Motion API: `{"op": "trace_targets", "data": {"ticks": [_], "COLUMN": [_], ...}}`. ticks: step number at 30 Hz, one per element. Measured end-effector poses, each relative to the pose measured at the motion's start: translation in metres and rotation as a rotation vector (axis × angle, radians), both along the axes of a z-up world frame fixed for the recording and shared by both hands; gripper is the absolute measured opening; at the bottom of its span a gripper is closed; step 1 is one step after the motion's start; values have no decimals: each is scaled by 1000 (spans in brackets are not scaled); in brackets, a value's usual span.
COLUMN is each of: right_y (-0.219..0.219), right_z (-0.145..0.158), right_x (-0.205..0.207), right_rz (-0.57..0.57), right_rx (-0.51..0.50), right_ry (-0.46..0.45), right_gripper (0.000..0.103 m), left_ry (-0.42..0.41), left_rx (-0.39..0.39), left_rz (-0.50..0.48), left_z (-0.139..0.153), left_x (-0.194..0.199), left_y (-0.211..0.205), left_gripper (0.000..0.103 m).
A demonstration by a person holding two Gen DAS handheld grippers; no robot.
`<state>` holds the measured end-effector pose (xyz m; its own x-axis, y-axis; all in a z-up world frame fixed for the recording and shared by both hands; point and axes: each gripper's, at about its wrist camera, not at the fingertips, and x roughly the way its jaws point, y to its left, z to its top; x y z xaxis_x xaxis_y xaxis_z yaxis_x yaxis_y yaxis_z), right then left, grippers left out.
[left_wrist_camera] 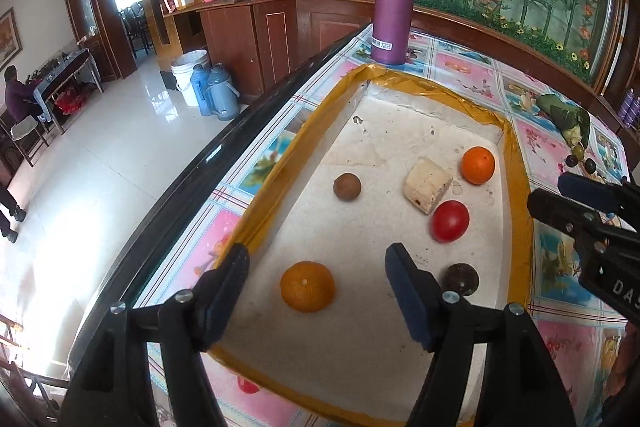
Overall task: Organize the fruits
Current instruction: 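Carry the orange and beige cube into the white tray and open both tools, then grasp a red date with the left tool while the right tool grasps an orange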
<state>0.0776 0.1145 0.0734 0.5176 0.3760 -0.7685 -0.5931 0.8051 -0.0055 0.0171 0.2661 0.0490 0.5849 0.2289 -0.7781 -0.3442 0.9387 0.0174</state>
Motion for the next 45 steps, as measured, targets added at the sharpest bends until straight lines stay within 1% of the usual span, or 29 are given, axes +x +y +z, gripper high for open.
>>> {"op": "trace_targets", "data": {"ticks": [4,5,6,8,11,17,24,31,35,39,42,45], "right_y": [-16,-21,-27,-38,-57,-97,-149,-211,-248,-289,-321,-352], "right_z": [5,6,7,8,9,8,10,10,9,4,0,-6], "right_x": [-25,-31,-37,-48,-66,-94,-112,-125,-130,-130,-128,-124], "right_rz": [-11,-16,-24,-39,-63,-127,-230,-347,-416,-489,-547,-602], "right_rx": [7,10,15,25,18,33,44,61,66,69,66,74], "right_ry": [-7,-7,-6,-14,-35,-36,-52,-55,-49,-38,-27,-2], "right_gripper": [50,53,58,60,60,60,61,62,62,62,63,63], "left_ry": [-20,-24,-29,-36,-47,-69,-88,-94,-74,-23,27,48], "left_rx": [-1,-3,-7,-9,-20,-22,-23,-24,-24,-33,-36,-19], "left_rz": [-4,-8,-15,-30,-54,-114,-192,-272,-342,-422,-500,-565], "left_z": [6,7,8,10,13,16,22,25,20,11,5,0], "left_x": [-10,-12,-15,-19,-25,-33,-34,-33,-30,-23,-15,-6], "left_y": [-8,-11,-15,-24,-38,-71,-115,-166,-203,-239,-268,-296], "left_gripper": [76,76,77,77,77,77,78,81,83,87,88,88]}}
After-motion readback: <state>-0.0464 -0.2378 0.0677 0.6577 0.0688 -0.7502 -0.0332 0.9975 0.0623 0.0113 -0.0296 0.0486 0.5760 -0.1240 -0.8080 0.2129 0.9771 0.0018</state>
